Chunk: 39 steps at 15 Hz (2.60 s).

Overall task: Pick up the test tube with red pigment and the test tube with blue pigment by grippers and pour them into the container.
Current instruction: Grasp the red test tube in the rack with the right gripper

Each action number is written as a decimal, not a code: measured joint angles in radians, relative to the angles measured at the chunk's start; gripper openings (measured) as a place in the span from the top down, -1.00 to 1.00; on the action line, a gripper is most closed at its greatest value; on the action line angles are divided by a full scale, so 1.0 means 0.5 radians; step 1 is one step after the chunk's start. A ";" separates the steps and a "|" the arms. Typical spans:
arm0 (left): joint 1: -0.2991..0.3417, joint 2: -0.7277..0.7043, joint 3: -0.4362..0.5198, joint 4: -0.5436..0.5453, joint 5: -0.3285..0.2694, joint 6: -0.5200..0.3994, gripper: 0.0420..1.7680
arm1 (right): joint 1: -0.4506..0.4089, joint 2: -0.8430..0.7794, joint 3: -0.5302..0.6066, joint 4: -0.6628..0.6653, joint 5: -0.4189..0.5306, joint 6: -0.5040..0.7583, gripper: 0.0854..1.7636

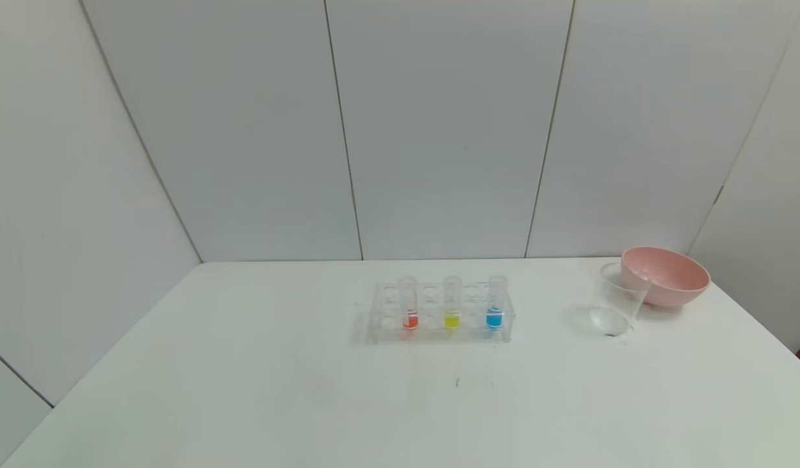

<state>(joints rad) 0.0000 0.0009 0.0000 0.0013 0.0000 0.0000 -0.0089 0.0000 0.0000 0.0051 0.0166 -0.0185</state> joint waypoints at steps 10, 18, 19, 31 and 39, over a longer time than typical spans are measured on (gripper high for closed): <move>0.000 0.000 0.000 -0.001 0.000 0.000 -1.00 | 0.000 0.000 0.000 0.005 0.000 -0.040 -0.94; 0.000 0.000 0.000 -0.002 0.000 0.000 -1.00 | -0.001 0.050 -0.167 0.009 0.037 -0.027 -0.94; 0.000 0.000 0.000 0.000 0.000 0.000 -1.00 | -0.001 0.109 -0.223 -0.009 0.046 -0.023 -0.94; 0.000 0.000 0.000 0.000 0.000 0.000 -1.00 | 0.161 1.936 -0.414 -1.513 0.060 0.126 -0.94; 0.000 0.000 0.000 -0.001 0.000 0.000 -1.00 | 0.403 3.077 -0.365 -2.641 0.040 0.085 -0.94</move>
<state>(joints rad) 0.0000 0.0009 0.0000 0.0009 0.0000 0.0000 0.1928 1.5385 -0.1823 -1.3155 0.0368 0.0238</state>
